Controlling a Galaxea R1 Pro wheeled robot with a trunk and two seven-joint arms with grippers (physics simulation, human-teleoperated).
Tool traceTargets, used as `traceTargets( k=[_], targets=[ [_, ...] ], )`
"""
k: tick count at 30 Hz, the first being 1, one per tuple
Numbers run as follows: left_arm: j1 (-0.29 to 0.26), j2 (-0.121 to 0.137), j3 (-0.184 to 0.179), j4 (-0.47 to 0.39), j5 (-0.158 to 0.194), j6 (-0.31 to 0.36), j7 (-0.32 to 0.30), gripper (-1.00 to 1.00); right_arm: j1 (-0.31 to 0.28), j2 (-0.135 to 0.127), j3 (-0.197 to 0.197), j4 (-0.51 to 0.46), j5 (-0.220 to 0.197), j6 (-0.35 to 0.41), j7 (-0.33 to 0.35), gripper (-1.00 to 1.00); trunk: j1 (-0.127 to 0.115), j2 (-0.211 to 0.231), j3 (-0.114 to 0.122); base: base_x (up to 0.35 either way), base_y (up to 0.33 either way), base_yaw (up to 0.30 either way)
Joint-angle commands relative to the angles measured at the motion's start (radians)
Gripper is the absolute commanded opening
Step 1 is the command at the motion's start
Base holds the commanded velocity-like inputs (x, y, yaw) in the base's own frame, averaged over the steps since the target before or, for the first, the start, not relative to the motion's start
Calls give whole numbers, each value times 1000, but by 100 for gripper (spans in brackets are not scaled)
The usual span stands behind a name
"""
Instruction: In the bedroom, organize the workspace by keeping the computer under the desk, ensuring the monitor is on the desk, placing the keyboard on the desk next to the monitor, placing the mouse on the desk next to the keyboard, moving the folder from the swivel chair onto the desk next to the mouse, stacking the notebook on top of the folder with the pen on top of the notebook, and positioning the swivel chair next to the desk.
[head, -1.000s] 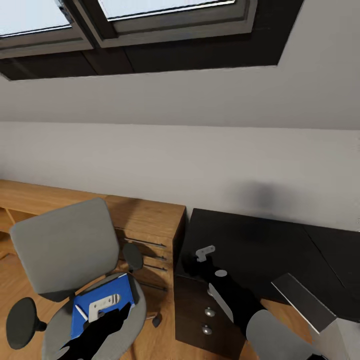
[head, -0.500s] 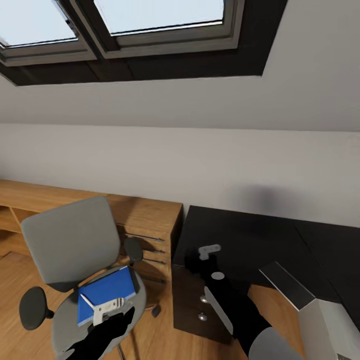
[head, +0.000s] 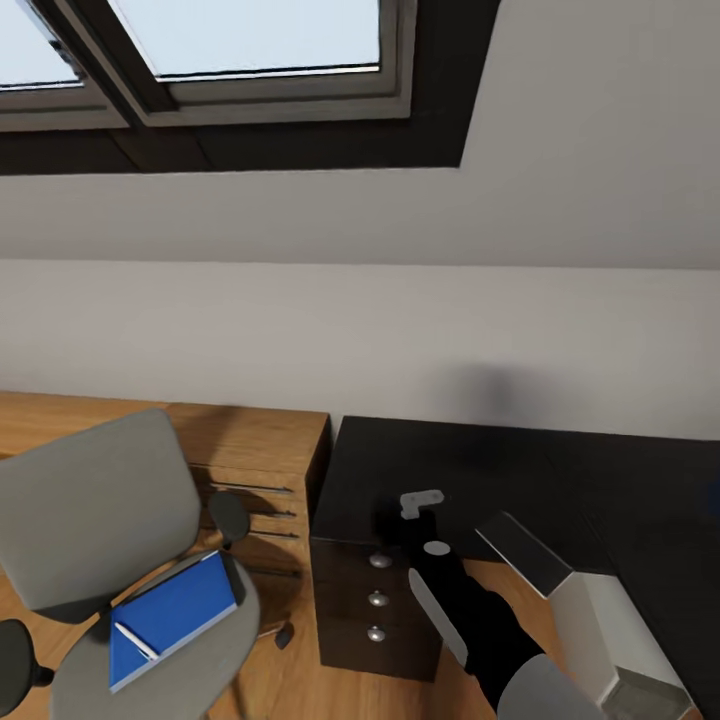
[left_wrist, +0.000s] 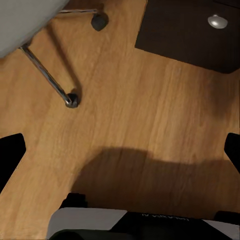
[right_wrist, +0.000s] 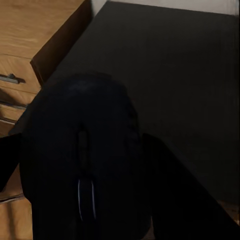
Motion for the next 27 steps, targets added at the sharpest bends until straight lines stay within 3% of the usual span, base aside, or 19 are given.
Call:
traceTargets(
  k=[1,3,4,10,12,17,18,20,27],
  targets=[
    [0,2,-4,5,9,-7,9,100,-1,0,3,-1,-14,2,-11,-100,-4,6,3,0,0,-276],
    [0,1,-4,14,9,-17,8,100,-1,0,-3,-1,-14,2,-11,-100,-11,20,10,0,0,-262],
    [0,1,-4,18,9,-26,8,100,-1,0,-34,-1,-14,2,-11,-100,-15,27,13,0,0,-68],
    [0,0,-6,19,8,-42,10,100,-1,0,-47,0,-15,1,-11,-100,-38,69,32,0,0,-18],
    [1,0,-30,19,9,-75,12,100,-1,1,-48,1,-15,1,-11,-100,-38,69,32,0,0,-1],
    [0,1,-59,45,8,-85,12,100,-1,1,-48,1,-15,1,-11,-100,-38,69,32,0,0,0],
    [0,1,-68,65,2,-93,12,100,-1,1,-48,1,-15,1,-12,-100,-38,69,32,0,0,0],
    [0,-4,-84,112,-71,-167,12,100,-1,1,-52,2,-15,0,-11,-100,-38,69,32,0,-144,-144],
    [0,-8,-85,117,-81,-178,13,100,-1,1,-53,4,-15,1,-12,-100,-38,69,32,-3,-286,-257]
  ],
)
